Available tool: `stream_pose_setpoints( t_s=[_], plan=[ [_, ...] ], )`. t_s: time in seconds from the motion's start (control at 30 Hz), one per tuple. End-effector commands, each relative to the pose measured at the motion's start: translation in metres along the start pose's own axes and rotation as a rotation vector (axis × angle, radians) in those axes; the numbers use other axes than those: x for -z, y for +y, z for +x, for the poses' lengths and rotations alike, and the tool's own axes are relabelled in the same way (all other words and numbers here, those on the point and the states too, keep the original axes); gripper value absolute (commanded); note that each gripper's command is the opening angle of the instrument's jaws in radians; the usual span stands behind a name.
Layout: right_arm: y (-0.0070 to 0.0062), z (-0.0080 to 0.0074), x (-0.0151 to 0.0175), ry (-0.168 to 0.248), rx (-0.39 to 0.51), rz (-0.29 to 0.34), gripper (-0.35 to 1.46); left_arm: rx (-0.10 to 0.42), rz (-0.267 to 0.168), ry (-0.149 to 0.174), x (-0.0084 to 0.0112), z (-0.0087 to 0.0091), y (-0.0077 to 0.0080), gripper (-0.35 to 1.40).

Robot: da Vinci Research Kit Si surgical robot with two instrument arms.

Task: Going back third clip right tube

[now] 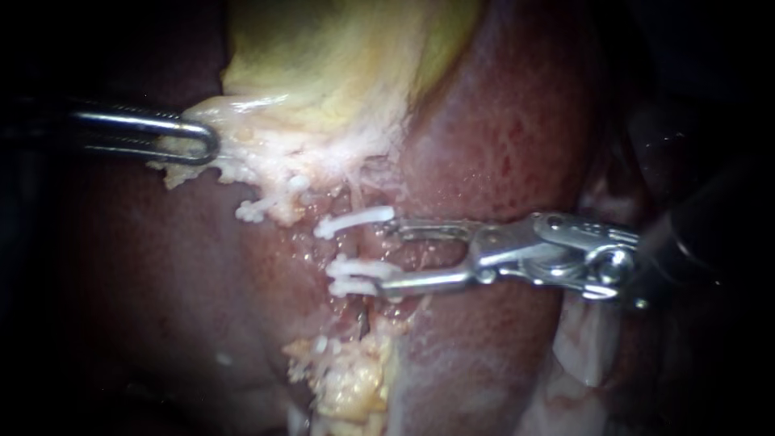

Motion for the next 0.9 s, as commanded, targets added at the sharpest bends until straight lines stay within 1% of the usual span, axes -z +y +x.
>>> stream_pose_setpoints(
  t_s=[0.03, 0.17, 0.23, 0.37, 0.5, 0.6, 0.67, 0.8, 0.9],
  plan=[
    [-0.0001, 0.0, 0.0005, 0.0, 0.036, 0.004, 0.5, 0.0, 0.0, 0.0, 0.0, 0.0, 0.0, -0.35],
    [-0.0003, -0.0002, 0.0024, 0.0, 0.131, 0.014, 0.5, -0.001, 0.0, 0.0, 0.0001, -0.0001, 0.0, -0.35],
    [-0.0003, -0.0001, 0.0032, 0.0, 0.16, 0.018, 0.5, -0.001, 0.0, 0.0, 0.0001, -0.0001, 0.0, -0.35],
    [-0.0003, 0.0005, 0.0052, 0.001, 0.202, 0.026, 0.5, -0.001, 0.0, 0.0, 0.0001, -0.0001, 0.0, -0.35],
    [-0.0001, 0.0015, 0.0068, -0.009, 0.242, 0.029, 0.5, -0.001, 0.0, 0.0, 0.0, -0.0001, 0.0, -0.35],
    [0.0, 0.0019, 0.0075, -0.034, 0.27, 0.031, 0.5, -0.001, 0.001, 0.0, -0.0001, -0.0001, 0.0, -0.35],
    [-0.0001, 0.002, 0.0078, -0.064, 0.284, 0.032, 0.5, -0.001, 0.002, 0.001, -0.0001, -0.0002, 0.0, -0.35],
    [-0.0003, 0.002, 0.0082, -0.137, 0.315, 0.036, 0.5, -0.004, 0.004, 0.002, -0.0006, -0.0006, -0.0003, -0.35],
    [-0.0004, 0.0019, 0.0083, -0.143, 0.322, 0.037, 0.5, -0.006, 0.007, 0.003, -0.0013, -0.001, -0.0006, -0.35]
  ],
)
